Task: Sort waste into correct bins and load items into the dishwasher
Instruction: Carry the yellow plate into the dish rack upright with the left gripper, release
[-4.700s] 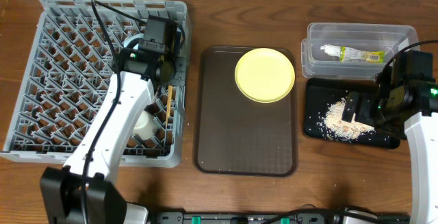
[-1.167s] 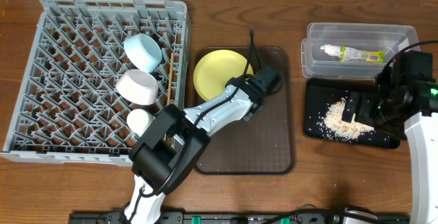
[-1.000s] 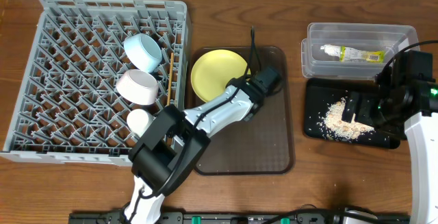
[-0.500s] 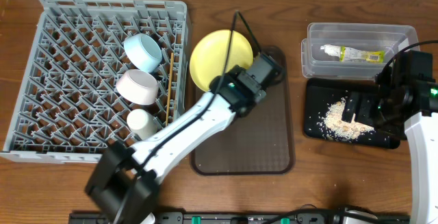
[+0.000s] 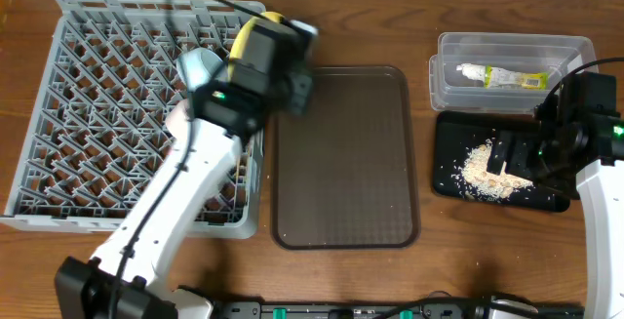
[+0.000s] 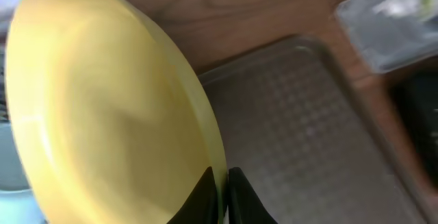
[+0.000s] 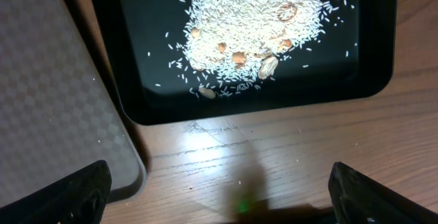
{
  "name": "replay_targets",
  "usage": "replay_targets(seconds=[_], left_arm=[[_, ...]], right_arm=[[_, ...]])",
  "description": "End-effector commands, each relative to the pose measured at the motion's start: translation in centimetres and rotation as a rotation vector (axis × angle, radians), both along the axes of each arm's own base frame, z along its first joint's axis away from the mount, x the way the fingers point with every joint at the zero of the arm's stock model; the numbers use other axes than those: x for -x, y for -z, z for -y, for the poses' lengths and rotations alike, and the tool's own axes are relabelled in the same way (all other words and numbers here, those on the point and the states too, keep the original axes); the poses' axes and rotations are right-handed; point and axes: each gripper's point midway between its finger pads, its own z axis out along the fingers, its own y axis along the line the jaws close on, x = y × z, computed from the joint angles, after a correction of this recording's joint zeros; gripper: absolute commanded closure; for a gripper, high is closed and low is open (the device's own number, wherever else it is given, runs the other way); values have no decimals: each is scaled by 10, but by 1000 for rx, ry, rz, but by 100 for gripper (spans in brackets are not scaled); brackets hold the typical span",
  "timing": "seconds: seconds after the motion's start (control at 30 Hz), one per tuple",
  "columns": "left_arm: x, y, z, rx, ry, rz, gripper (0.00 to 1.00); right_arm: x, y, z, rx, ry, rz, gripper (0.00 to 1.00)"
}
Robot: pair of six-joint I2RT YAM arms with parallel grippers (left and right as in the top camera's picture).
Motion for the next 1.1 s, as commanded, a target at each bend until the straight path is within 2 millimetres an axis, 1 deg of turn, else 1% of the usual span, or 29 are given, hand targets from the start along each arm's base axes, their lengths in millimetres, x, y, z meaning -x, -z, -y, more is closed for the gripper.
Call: replay_targets(seconds=[0.0, 0.13, 0.27, 0.37, 0.5, 0.57, 0.77, 0.9, 1.07], left_arm=[[8, -15, 8, 241, 73, -82, 92], [3, -25, -11, 348, 74, -97, 92], [-7, -25, -38, 388, -29, -113, 92], [-10, -27, -48, 414, -55, -118, 92], [-9, -36, -44, 478, -13, -115, 92], [-11, -40, -42, 506, -19, -115, 92], [-13, -43, -41, 539, -47, -124, 92], [-12, -38, -42, 538, -55, -137, 92], [-13, -20, -43, 529, -73, -177, 92]], right_arm=[[-2, -7, 3, 0, 16, 25, 1], [-2, -7, 3, 0, 16, 25, 1], [-1, -7, 3, 0, 16, 24, 1], [-1, -7, 3, 0, 16, 24, 1], [-1, -7, 3, 0, 17, 24, 1], [-1, -7, 3, 0, 16, 24, 1], [-1, -7, 3, 0, 16, 24, 1], [-1, -7, 3, 0, 16, 24, 1], [-1, -7, 3, 0, 16, 21, 1]])
